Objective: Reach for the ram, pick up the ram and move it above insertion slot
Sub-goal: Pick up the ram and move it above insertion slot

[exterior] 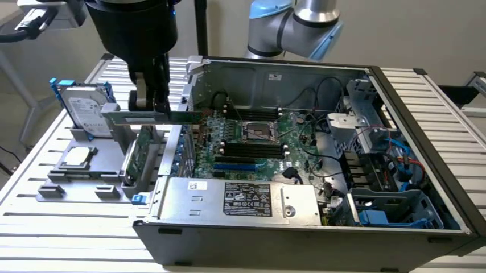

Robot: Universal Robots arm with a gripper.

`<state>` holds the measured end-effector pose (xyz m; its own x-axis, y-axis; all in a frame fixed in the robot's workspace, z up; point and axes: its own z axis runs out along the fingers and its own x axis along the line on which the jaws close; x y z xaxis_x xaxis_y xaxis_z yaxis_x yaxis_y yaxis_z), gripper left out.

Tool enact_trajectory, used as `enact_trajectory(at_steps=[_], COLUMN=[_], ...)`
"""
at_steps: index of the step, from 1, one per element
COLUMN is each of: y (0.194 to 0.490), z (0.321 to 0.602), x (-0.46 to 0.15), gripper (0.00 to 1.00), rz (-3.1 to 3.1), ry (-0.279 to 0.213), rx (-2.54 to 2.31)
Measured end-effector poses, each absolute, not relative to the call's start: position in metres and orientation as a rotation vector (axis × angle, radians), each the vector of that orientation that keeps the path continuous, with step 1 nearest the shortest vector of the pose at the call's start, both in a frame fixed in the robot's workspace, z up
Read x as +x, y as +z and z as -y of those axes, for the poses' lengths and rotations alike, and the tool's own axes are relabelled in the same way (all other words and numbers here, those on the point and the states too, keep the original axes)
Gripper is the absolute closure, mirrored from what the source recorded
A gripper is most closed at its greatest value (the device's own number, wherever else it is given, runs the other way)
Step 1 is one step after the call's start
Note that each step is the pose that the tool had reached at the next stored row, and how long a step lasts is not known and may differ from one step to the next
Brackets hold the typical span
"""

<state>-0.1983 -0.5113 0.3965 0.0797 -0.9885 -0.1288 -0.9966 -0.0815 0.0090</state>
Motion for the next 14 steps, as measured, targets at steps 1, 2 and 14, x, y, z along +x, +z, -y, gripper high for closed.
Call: enact_trajectory(at_steps=[1, 2, 14], y=[0.397, 0.397, 0.397], z=[0.511, 0.511, 0.511], x=[-0.194, -0.189, -0.135], gripper=[0.87, 0.87, 0.87], rz=[-2.071, -2.07, -2.067], ry=[0.156, 0.157, 0.163], rx=[-2.247, -2.246, -2.244])
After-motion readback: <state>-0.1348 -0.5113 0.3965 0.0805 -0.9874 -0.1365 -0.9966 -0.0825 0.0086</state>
